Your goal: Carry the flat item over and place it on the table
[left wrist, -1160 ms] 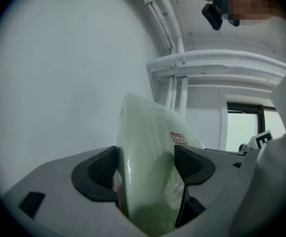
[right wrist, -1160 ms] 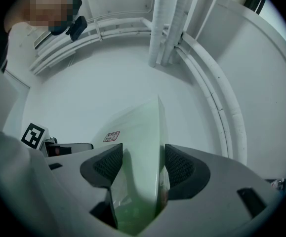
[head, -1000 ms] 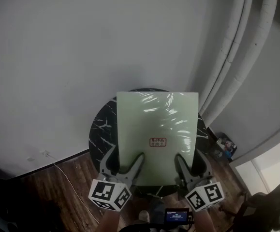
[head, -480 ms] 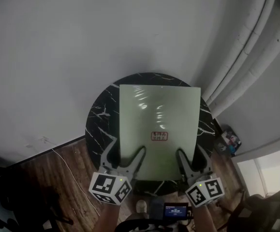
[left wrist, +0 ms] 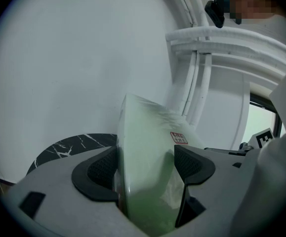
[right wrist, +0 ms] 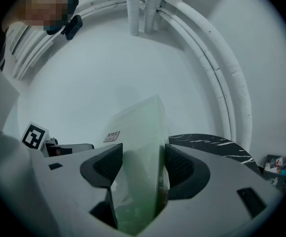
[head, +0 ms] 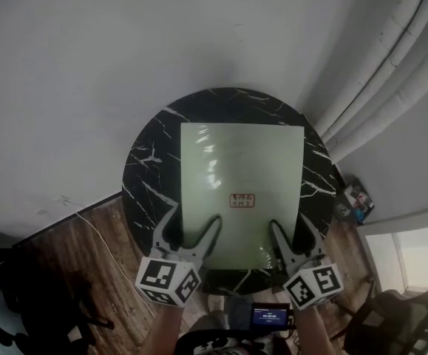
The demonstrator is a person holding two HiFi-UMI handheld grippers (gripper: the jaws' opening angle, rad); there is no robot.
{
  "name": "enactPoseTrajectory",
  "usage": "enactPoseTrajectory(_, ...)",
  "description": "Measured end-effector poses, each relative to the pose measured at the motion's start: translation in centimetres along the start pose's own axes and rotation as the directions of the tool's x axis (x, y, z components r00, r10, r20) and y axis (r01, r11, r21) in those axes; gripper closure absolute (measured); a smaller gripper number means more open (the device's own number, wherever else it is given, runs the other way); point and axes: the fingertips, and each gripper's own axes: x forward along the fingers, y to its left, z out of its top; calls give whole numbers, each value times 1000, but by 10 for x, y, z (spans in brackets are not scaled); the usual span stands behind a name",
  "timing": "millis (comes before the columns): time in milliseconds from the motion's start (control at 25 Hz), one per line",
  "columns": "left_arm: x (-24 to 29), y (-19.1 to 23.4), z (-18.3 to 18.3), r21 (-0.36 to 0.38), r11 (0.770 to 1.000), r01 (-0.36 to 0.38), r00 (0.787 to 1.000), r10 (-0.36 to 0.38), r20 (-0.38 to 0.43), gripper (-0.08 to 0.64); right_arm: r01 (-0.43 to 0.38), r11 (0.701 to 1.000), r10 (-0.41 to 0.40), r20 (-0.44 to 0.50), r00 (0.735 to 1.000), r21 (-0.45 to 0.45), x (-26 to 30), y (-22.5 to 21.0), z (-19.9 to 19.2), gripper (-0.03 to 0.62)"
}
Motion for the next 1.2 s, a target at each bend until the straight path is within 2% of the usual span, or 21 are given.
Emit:
enactPoseTrajectory(640, 34, 30, -73, -36, 998, -44, 991, 39, -131, 187, 16, 997, -4, -153, 988, 80, 29, -36, -77, 362)
enactPoseTrajectory(1200, 64, 47, -119, -65, 995, -76, 976, 60, -209, 187, 37, 993, -9, -244, 970, 112, 51, -67, -123, 362)
